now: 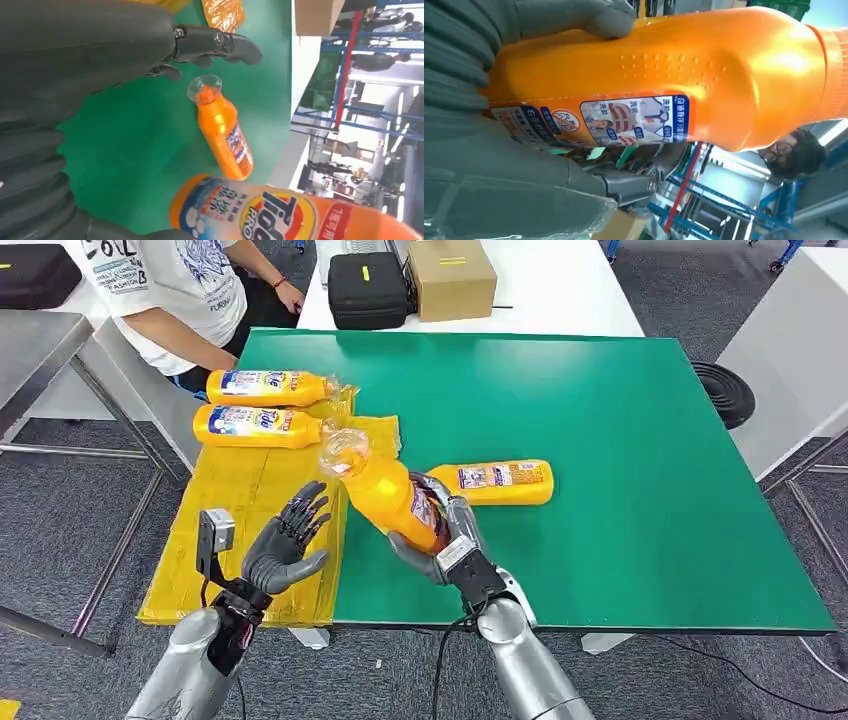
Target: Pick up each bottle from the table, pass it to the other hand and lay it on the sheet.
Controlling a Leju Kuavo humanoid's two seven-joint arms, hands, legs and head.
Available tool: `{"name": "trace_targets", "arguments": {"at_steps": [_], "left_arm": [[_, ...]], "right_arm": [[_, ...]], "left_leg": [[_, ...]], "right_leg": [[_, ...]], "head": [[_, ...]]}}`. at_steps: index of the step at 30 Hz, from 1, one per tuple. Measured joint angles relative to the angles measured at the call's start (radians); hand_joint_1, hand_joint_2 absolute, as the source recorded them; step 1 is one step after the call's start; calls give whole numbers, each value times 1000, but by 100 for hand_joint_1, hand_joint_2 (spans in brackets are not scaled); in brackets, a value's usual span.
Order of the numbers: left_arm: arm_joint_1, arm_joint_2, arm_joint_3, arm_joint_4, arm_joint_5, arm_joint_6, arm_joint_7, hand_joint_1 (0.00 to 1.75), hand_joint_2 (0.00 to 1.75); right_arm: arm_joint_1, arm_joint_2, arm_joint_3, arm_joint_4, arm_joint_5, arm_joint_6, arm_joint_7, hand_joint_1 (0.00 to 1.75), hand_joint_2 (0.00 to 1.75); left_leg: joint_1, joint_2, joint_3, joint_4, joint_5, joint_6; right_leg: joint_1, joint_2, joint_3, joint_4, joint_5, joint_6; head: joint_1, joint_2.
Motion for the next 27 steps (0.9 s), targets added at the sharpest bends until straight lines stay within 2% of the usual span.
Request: {"name": "trace_targets", "arguments": {"at_steps": [9,19,27], "left_arm": [[-40,-32,-25,42,33,-1,3,0,175],[-46,-36,-55,45,128,-103,-2,0,175],[-52,-40,-71,44,136,-110,-2,0,175]], "right_arm": [[-1,8,30,50,-8,-2,0,175,175],[-3,5,31,91,-52,-16,0,175,175],[-3,4,31,105,-55,-20,0,175,175]], "left_leg": [[0,0,0,0,0,0],[0,0,0,0,0,0],[0,0,0,0,0,0]], "right_leg": [[0,0,0,0,0,0],[0,0,0,0,0,0],[0,0,0,0,0,0]], "head": [[0,0],[0,0],[0,0]]}}
